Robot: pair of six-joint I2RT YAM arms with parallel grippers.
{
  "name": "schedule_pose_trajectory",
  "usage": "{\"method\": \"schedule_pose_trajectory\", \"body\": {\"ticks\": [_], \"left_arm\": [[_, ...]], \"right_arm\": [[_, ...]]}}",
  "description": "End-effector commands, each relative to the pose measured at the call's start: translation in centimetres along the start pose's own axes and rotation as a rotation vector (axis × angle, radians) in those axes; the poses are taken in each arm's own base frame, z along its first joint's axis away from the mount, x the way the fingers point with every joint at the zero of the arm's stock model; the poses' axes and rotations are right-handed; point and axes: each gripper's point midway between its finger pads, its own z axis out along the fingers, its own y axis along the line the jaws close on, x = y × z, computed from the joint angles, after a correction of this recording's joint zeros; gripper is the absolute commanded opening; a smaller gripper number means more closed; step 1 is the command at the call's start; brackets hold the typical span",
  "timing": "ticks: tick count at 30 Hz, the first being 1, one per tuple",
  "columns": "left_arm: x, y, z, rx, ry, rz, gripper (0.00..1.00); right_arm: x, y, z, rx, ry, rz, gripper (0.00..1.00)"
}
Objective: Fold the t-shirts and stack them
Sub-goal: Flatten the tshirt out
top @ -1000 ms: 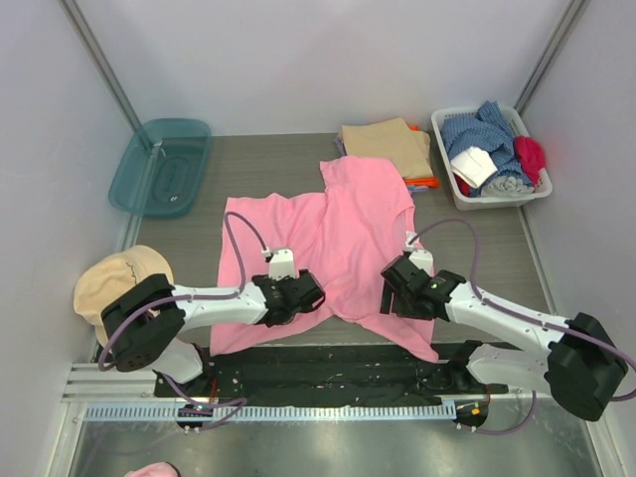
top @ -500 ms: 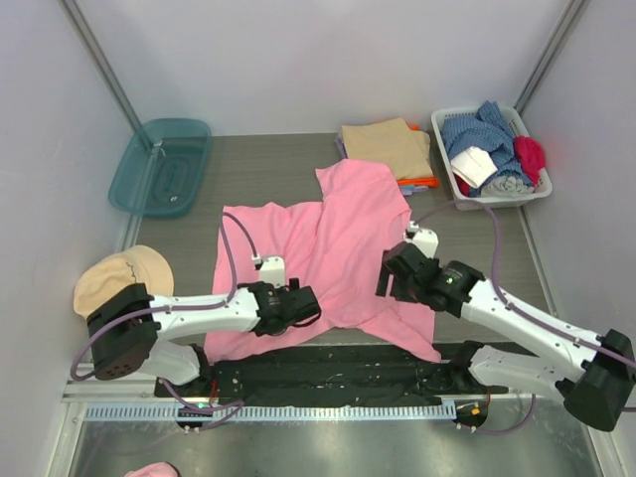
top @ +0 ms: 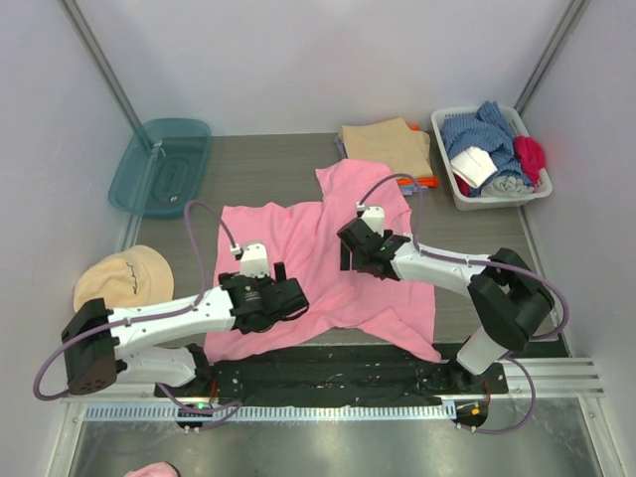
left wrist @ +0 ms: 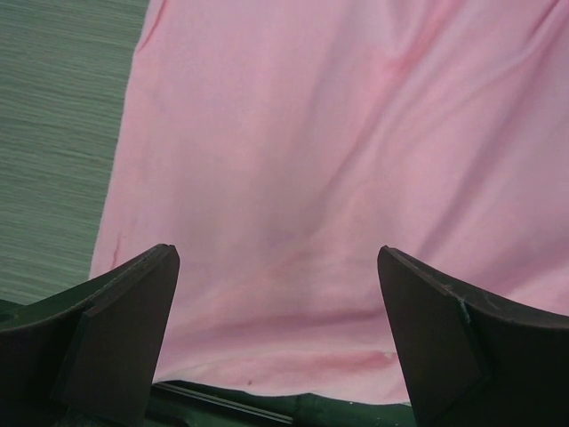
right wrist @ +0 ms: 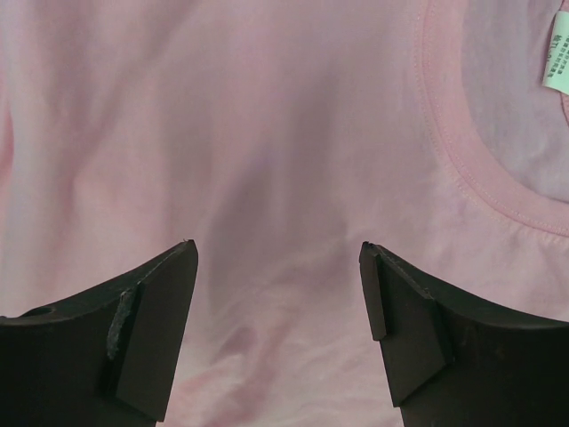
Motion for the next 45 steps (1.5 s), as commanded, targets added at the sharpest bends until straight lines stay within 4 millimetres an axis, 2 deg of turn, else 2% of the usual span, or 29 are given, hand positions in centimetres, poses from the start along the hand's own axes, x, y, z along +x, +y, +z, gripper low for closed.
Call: {"method": "schedule_pose_trajectory", "body": {"ticks": [1, 7, 9, 16, 23, 28, 32, 36, 37, 39, 40, 41, 42, 43, 44, 45], "left_arm": [[-0.9, 2.9, 0.2, -0.047, -0.059, -0.060, 1.00], [-0.8, 3.7, 0.2, -0.032, -0.057, -0.095, 1.00], [-0.7, 3.7, 0.2, -0.035, -0.056, -0.096, 1.00], [-1.0, 3.7, 0.1, -0.037, -0.065, -0.102, 1.00], [-1.0, 4.0, 0.1, -0.045, -0.069, -0.100, 1.00], [-0.8, 4.2, 0.1, -0.050, -0.060, -0.104, 1.00], [-0.6, 4.3, 0.1, -0.054, -0.051, -0.106, 1.00], [-1.1, 4.1, 0.0, -0.046, -0.064, -0.096, 1.00], [-1.7, 4.0, -0.2, -0.042, -0.088, -0.097, 1.00], [-3.6, 2.9, -0.7, -0.009, -0.133, -0.084, 1.00], [-4.6, 2.3, -0.8, 0.006, -0.157, -0.067, 1.00], [-6.7, 0.4, -1.1, 0.059, -0.182, -0.131, 1.00], [-7.8, -0.1, -1.1, 0.075, -0.195, -0.066, 1.00], [-8.3, -1.4, -1.1, 0.126, -0.169, -0.072, 1.00], [-11.2, -3.1, -0.6, 0.180, -0.201, -0.176, 1.00], [-12.3, -4.0, -0.2, 0.222, -0.199, -0.187, 1.00]], "right_arm": [[-1.4, 0.2, 1.1, -0.022, -0.074, 0.050, 0.81], [3.6, -1.5, 2.6, -0.014, 0.018, 0.065, 0.81], [4.6, -1.7, 2.7, -0.017, 0.033, 0.092, 0.81], [9.4, -4.9, 1.3, 0.014, 0.110, 0.163, 0.81], [11.7, -7.9, -1.8, 0.040, 0.138, 0.233, 0.80], [12.4, -7.9, -3.3, 0.012, 0.159, 0.266, 0.80], [13.0, -8.7, -4.7, 0.031, 0.177, 0.268, 0.80], [11.4, -8.4, -6.5, 0.001, 0.135, 0.294, 0.80], [8.9, -7.8, -7.6, -0.034, 0.067, 0.315, 0.80], [6.4, -7.5, -9.0, -0.061, 0.001, 0.325, 0.80], [3.5, -7.0, -10.5, -0.097, -0.078, 0.336, 0.81], [2.1, -7.0, -11.3, -0.102, -0.113, 0.339, 0.81], [0.8, -7.0, -12.2, -0.108, -0.145, 0.343, 0.81], [-1.7, -6.9, -13.7, -0.118, -0.207, 0.350, 0.82], [-2.6, -7.0, -14.3, -0.115, -0.224, 0.342, 0.82], [-3.4, -6.9, -14.9, -0.116, -0.243, 0.338, 0.82]]}}
